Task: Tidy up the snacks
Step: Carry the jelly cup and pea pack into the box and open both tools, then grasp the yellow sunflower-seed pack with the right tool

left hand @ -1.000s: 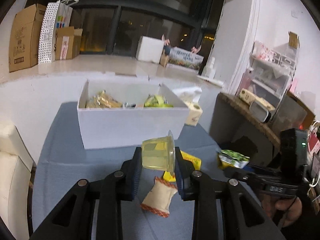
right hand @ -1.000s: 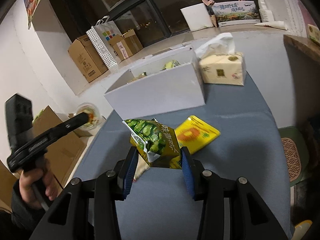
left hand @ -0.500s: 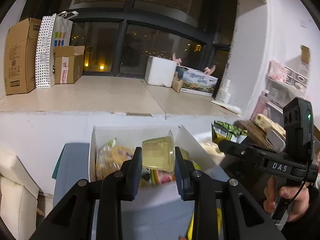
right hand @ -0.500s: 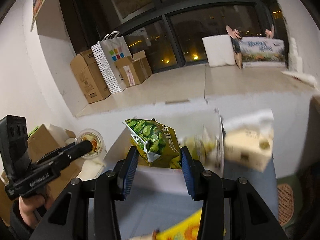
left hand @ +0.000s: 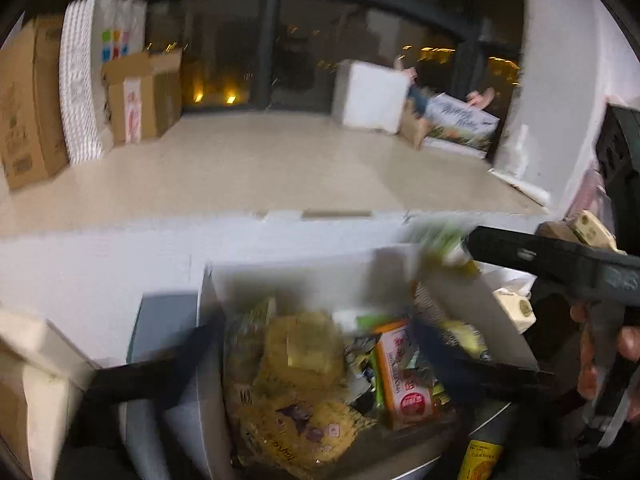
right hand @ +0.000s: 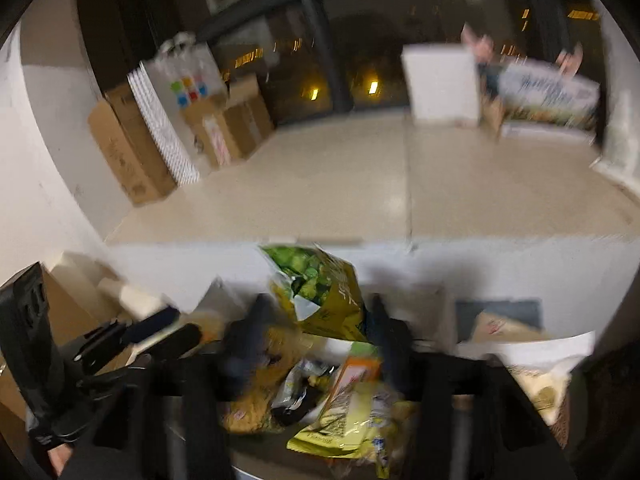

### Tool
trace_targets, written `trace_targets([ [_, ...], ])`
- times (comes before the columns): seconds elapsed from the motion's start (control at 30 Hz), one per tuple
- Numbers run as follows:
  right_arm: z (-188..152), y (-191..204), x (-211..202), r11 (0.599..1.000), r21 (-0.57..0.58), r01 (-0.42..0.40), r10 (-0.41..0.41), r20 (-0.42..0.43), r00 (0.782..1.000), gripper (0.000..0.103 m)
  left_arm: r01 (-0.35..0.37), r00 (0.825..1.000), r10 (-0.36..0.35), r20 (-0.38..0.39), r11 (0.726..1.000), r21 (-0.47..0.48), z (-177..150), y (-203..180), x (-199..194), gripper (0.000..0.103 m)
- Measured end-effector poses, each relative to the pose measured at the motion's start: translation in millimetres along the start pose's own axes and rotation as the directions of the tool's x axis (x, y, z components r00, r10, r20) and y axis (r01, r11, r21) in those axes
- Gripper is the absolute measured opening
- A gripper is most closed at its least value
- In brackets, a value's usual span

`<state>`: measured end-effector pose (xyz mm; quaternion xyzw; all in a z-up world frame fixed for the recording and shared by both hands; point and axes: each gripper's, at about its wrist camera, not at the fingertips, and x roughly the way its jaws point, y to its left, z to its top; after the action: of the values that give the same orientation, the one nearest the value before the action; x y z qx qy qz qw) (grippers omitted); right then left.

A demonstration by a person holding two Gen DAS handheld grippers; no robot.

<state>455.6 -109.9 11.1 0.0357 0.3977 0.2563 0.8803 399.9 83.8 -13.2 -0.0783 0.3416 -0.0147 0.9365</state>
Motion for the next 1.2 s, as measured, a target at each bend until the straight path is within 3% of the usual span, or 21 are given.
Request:
trace_targets([
  [0.1,-9.0,-5.8,-0.3,0.999,0.002,0.045,-0.045,0.028,0.999,0.103,0.015,1.000,-0.016,-0.016,1.000,-0.015,-8.3,3.0,1.8,0.103],
  [0.33,-25.0,-20.0,-14.8,0.998,0.059,0.034,-0.037,0.051,0.998,0.103,0.008,1.000,-0.007,-0.009,0.999,0.035,-20.1,-10.7,-18.0,0.103],
  [0.67,-63.1,-0.6,-78.2,1.000,-0.011,0.004,-0.003,0.103,0.995,0.103,0.065,0.997,-0.068,0.032,0.995,0.076,-57.8,-42.9,-100.1,0.103],
  [0.87,-122.6,20.6,-142.8,0.996,-0.089,0.023,-0.008,0.169,0.986,0.103,0.091,0.994,-0.097,0.059,0.990,0.105,-107.6,-69.0,-160.0,0.103],
  [1.0,-166.4,22.1,-165.1,0.993,-0.115,0.026,-0.006,0.170,0.985,0.103,0.084,0.991,-0.098,0.087,0.985,0.151,-152.6,-84.0,-190.8,0.103],
  [1.2,-247.7,0.1,-169.4,1.000,0.009,-0.004,0.003,0.128,0.992,0.103,0.147,0.987,-0.153,0.052,0.984,0.100,-214.9,-89.7,-209.5,0.103],
])
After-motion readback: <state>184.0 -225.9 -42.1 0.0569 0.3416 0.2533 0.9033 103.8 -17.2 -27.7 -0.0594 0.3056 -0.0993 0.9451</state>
